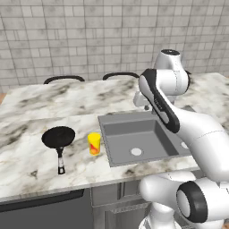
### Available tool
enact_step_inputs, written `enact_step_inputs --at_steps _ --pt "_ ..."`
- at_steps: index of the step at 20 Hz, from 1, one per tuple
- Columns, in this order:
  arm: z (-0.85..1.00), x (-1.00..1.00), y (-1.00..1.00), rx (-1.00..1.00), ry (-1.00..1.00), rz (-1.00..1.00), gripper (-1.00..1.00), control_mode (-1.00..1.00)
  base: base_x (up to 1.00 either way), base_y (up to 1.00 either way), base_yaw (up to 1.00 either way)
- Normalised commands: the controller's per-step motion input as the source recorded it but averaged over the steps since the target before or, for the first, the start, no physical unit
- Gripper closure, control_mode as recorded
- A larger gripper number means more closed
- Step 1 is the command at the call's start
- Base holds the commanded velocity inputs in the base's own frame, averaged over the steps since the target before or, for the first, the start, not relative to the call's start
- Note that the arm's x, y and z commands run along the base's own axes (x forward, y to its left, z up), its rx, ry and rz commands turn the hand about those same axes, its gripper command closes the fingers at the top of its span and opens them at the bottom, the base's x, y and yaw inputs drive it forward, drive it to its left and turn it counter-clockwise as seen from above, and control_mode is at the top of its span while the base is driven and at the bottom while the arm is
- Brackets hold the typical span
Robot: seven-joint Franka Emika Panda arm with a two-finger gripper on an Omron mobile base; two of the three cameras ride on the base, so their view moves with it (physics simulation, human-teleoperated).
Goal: Place the pan in the left basin and the cup in the right basin of the sink.
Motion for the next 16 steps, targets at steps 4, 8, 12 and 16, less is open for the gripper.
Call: enact_step_inputs --at_steps 4,8,12,16 --pt "0.00 0.00 0.01 0.00 0.03 0.00 -1.00 -1.00 0.00 0.00 0.00" --pt "0.00 0.00 0.08 0.00 0.06 0.00 -1.00 -1.00 0.00 0.00 0.00" --pt "0.00 -0.01 0.10 0.02 0.08 0.00 -1.00 -1.00 0.00 0.00 0.00" --pt "0.00 -0.01 0.18 0.03 0.04 0.00 -1.00 -1.00 0.00 0.00 0.00"
